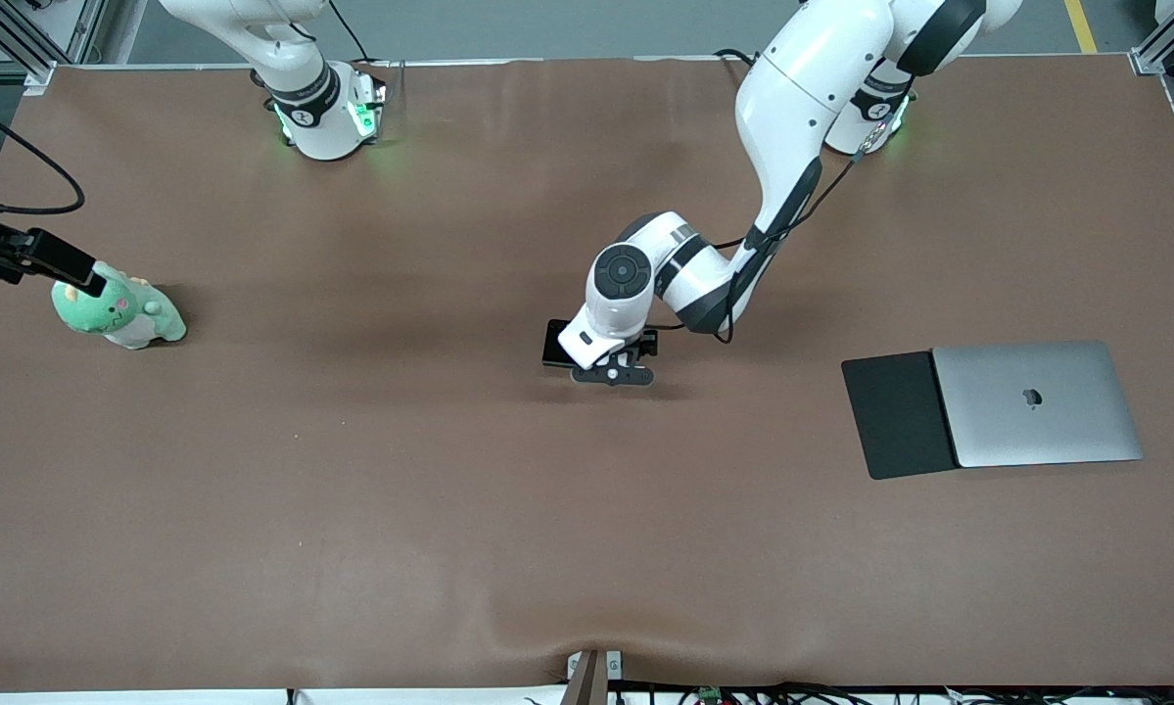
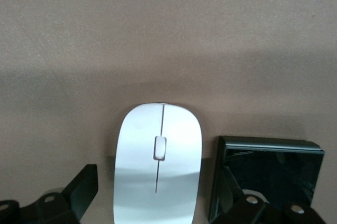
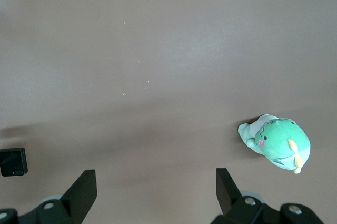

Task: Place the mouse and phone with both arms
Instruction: 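Lower the left gripper and close it on the white mouse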

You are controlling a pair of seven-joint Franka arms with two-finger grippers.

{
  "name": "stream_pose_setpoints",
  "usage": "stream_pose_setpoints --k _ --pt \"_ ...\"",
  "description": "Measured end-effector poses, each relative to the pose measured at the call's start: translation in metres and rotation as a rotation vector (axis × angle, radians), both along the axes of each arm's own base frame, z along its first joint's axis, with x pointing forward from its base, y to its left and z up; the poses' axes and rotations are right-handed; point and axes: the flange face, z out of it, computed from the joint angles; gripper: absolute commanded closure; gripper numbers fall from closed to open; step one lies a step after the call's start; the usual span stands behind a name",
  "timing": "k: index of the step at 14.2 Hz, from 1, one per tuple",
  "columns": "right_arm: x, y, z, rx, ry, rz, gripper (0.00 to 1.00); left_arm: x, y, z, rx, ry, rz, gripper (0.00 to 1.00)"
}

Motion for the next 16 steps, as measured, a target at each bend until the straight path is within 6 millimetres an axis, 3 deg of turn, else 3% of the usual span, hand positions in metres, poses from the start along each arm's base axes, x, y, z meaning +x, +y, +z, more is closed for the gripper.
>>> stream_pose_setpoints --k 6,9,10,11,14,16 --pt "0.0001 0.0 -0.0001 0.0 -0.001 0.0 0.0 0.0023 0.002 0.0002 0.001 -0.001 0.012 0.03" --pt "0.0001 0.0 -0.0001 0.0 -0.001 0.0 0.0 0.0044 0.0041 0.0 0.002 -0.001 0.026 0.38" --pt "0.0001 0.0 -0.0001 0.0 -0.001 0.0 0.0 0.0045 0.0041 0.0002 0.003 0.0 0.048 0.56" --pt "0.0001 0.0 -0.0001 0.0 -0.001 0.0 0.0 0.0048 0.0039 0.0005 0.003 0.0 0.063 0.64" --pt "0.0001 -0.0001 -0.0001 0.0 -0.001 0.0 0.0 0.0065 0.0045 0.0017 0.002 -0.002 0.074 0.74" --pt "0.0001 -0.0001 -0.0001 0.0 -0.001 0.0 0.0 0.0072 0.005 0.0023 0.001 -0.003 0.075 0.74"
